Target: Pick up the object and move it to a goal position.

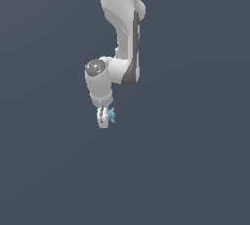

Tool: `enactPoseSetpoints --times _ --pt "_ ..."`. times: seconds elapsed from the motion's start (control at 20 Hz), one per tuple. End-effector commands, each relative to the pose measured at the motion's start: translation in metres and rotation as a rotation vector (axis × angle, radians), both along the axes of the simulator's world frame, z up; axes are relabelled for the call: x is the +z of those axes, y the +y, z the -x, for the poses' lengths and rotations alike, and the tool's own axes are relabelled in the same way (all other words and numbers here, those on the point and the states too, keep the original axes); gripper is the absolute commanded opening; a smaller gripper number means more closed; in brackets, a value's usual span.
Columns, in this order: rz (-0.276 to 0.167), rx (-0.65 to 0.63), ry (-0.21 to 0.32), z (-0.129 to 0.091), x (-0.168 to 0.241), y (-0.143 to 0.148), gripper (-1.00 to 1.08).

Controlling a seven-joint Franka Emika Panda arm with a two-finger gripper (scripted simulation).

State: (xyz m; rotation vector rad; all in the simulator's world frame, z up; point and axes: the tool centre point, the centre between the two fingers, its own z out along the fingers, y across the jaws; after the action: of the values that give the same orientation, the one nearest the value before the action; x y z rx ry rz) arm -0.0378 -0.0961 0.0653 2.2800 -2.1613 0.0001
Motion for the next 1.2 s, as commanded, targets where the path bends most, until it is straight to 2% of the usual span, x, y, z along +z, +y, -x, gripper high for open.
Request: enactPoseSetpoints --times 0.0,0.3,0.55,0.85,1.15 --pt "0.0 0.0 0.0 0.0 0.0 0.0 -1.0" --pt "0.0 0.0 0.0 -0.001 0.008 0.0 -1.0" --pt "0.0 -0.001 0.0 -0.003 0.033 0.0 -1.0" --pt "0.001 -0.002 0.0 -0.009 0.081 0.001 -1.0" --pt "0.002 -0.003 0.001 -0.016 0.147 0.002 -1.0"
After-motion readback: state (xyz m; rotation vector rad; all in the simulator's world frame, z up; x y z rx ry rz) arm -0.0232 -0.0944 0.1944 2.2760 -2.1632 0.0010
